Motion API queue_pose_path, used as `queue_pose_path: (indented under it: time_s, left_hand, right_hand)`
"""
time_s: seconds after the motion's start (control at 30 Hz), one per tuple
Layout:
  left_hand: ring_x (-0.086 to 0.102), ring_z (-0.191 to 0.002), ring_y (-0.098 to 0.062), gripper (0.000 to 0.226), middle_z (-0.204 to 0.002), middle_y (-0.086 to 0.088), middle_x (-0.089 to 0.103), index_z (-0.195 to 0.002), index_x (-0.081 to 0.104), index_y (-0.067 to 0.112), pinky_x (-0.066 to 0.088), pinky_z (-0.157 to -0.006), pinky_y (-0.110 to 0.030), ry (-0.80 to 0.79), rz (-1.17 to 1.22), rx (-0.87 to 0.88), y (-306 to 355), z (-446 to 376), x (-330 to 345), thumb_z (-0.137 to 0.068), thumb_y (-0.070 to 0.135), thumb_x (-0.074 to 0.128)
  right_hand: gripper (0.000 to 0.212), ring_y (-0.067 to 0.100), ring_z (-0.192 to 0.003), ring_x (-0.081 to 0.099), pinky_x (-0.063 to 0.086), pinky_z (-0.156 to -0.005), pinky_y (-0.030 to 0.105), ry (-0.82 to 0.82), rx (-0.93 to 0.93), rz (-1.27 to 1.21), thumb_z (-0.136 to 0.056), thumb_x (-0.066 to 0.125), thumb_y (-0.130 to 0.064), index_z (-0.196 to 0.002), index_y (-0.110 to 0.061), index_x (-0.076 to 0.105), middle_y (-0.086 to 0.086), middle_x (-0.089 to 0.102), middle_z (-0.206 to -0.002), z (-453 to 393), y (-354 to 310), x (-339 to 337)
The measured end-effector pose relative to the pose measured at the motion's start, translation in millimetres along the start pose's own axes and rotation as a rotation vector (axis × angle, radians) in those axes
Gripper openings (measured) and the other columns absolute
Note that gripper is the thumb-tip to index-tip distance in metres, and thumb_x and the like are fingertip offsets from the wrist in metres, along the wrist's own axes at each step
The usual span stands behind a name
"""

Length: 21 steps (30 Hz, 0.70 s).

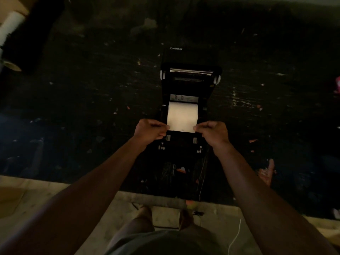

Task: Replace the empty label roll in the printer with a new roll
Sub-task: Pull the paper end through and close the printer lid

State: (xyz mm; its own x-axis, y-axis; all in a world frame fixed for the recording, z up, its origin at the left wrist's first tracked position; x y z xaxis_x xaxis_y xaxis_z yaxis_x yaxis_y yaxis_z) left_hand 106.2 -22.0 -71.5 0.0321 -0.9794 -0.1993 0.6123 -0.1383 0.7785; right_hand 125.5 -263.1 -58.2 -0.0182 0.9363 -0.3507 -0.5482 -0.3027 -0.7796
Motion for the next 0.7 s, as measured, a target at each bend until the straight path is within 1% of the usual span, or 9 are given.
queue_pose_path:
  time_s: [0.1,0.2,0.3,0.4,0.5,0.57,0.6,0.63,0.7]
  left_hand:
    - [0.073,-0.068,-0.009,0.022,-0.077,-0.003,0.077,-0.093,0.080,0.013,0.062,-0.069,-0.023,0.014,-0.044,0.009,-4.7,-4.4,0.4,-0.079,0.028,0.088]
    - [0.074,-0.068,-0.008,0.023,-0.077,0.000,0.079,-0.090,0.080,0.018,0.063,-0.071,-0.026,0.072,-0.092,0.039,-3.3,-5.2,-3.5,-0.076,0.035,0.089]
    - [0.072,-0.069,-0.007,0.027,-0.081,0.000,0.079,-0.092,0.080,0.019,0.062,-0.066,-0.021,0.046,-0.141,0.030,0.4,-3.6,-5.8,-0.076,0.039,0.088]
    - [0.070,-0.070,-0.008,0.029,-0.086,-0.001,0.079,-0.093,0.082,0.022,0.057,-0.061,-0.019,0.000,-0.222,0.006,2.0,-3.4,-7.1,-0.075,0.044,0.087]
    - [0.065,-0.065,-0.009,0.023,-0.085,0.001,0.077,-0.095,0.081,0.024,0.053,-0.055,-0.017,-0.019,-0.282,0.022,3.8,-4.1,-5.3,-0.079,0.041,0.085]
    - [0.063,-0.065,-0.006,0.018,-0.086,0.004,0.075,-0.096,0.080,0.026,0.050,-0.053,-0.015,-0.023,-0.321,0.056,4.8,-4.9,-3.7,-0.081,0.037,0.084]
    - [0.063,-0.068,-0.004,0.018,-0.090,0.006,0.076,-0.096,0.081,0.027,0.049,-0.056,-0.015,-0.026,-0.339,0.069,4.8,-5.7,-3.4,-0.081,0.036,0.084]
    - [0.064,-0.072,-0.002,0.018,-0.094,0.008,0.077,-0.097,0.082,0.027,0.050,-0.063,-0.017,-0.033,-0.355,0.082,3.6,-7.4,-3.0,-0.081,0.035,0.084]
    - [0.067,-0.085,0.000,0.018,-0.099,0.010,0.078,-0.096,0.083,0.027,0.050,-0.082,-0.021,-0.050,-0.385,0.096,1.3,-10.3,-1.6,-0.080,0.034,0.085]
  right_hand:
    - [0.015,0.014,-0.093,0.069,0.056,-0.089,0.030,-0.039,0.010,0.036,-0.078,0.086,-0.020,-0.071,-0.027,0.074,0.002,0.077,-0.095,-1.5,-1.0,-0.7]
    - [0.016,0.010,-0.084,0.065,0.053,-0.088,0.028,-0.067,0.030,0.057,-0.080,0.085,-0.018,-0.071,-0.025,0.073,-0.002,0.073,-0.087,-1.9,-2.1,-2.1]
    - [0.015,0.009,-0.078,0.063,0.050,-0.081,0.026,-0.088,0.033,0.070,-0.080,0.084,-0.017,-0.071,-0.022,0.073,-0.004,0.071,-0.081,-4.1,-1.6,-2.3]
    - [0.010,0.009,-0.080,0.063,0.049,-0.084,0.026,-0.114,0.049,0.076,-0.080,0.084,-0.017,-0.076,-0.018,0.075,-0.005,0.070,-0.082,-4.9,-1.5,-2.8]
    - [0.008,0.005,-0.083,0.061,0.046,-0.086,0.024,-0.134,0.074,0.090,-0.081,0.083,-0.016,-0.085,-0.013,0.077,-0.007,0.069,-0.085,-6.2,-0.8,-4.2]
    - [0.009,0.008,-0.088,0.062,0.045,-0.088,0.024,-0.132,0.071,0.108,-0.081,0.083,-0.016,-0.087,-0.011,0.078,-0.005,0.070,-0.087,-7.5,0.2,-4.2]
    - [0.008,0.011,-0.091,0.063,0.045,-0.087,0.023,-0.125,0.068,0.121,-0.081,0.083,-0.015,-0.085,-0.012,0.077,-0.003,0.071,-0.089,-7.5,0.6,-3.8]
    - [0.007,0.012,-0.092,0.064,0.045,-0.086,0.023,-0.116,0.064,0.134,-0.081,0.083,-0.015,-0.082,-0.014,0.076,-0.001,0.071,-0.091,-7.4,1.2,-3.3]
    - [0.011,0.016,-0.095,0.067,0.047,-0.084,0.023,-0.091,0.052,0.151,-0.080,0.084,-0.014,-0.075,-0.017,0.074,0.001,0.072,-0.091,-8.5,3.5,-2.0]
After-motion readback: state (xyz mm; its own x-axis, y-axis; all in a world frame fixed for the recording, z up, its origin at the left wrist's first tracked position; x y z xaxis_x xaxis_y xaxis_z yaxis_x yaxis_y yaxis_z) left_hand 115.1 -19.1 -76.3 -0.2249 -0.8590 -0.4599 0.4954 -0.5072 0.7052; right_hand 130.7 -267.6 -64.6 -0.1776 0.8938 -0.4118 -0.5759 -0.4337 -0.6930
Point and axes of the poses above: each hand's wrist, its own z-axis away from the middle knuckle, its own x-axis out of the palm, y = z × x, the point moved 4 cm from there along -z, towards the middle knuckle
